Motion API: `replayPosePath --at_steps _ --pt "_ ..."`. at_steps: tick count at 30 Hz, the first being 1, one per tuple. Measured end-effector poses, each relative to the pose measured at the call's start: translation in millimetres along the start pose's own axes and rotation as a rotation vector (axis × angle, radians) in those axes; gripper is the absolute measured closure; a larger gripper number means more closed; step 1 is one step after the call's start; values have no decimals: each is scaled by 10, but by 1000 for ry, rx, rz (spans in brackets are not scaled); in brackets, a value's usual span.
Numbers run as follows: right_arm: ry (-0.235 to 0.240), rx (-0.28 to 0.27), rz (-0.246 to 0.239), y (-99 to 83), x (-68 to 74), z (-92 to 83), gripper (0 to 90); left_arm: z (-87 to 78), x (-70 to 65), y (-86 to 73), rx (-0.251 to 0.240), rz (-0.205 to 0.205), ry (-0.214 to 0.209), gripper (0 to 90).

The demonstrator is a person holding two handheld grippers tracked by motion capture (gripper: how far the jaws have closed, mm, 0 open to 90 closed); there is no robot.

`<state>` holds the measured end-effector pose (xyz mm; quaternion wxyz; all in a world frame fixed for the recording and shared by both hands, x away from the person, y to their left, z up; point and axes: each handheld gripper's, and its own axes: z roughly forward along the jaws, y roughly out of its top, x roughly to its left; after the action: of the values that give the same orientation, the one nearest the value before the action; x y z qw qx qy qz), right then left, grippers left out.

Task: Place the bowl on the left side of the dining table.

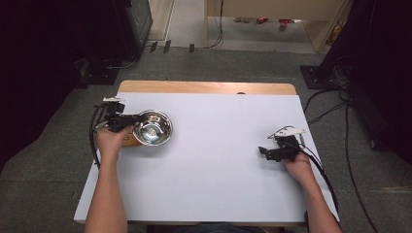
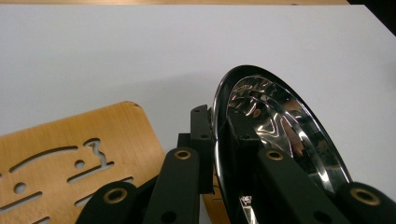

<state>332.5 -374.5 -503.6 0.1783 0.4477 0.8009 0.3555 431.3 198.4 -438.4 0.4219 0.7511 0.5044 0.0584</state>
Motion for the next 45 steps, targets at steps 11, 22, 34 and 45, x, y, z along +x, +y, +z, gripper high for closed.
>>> replayPosePath --at_steps 11,22,34,45 --pt "0 0 0 1 0 0 124 -101 165 -54 -39 -33 33 843" --pt "0 1 0 1 -1 0 124 -183 291 -117 -49 -66 73 843" --pt "0 1 0 1 -1 0 124 -275 448 -208 -70 -118 108 843" --pt "0 1 0 1 0 0 124 -379 548 -269 -84 -154 142 842"
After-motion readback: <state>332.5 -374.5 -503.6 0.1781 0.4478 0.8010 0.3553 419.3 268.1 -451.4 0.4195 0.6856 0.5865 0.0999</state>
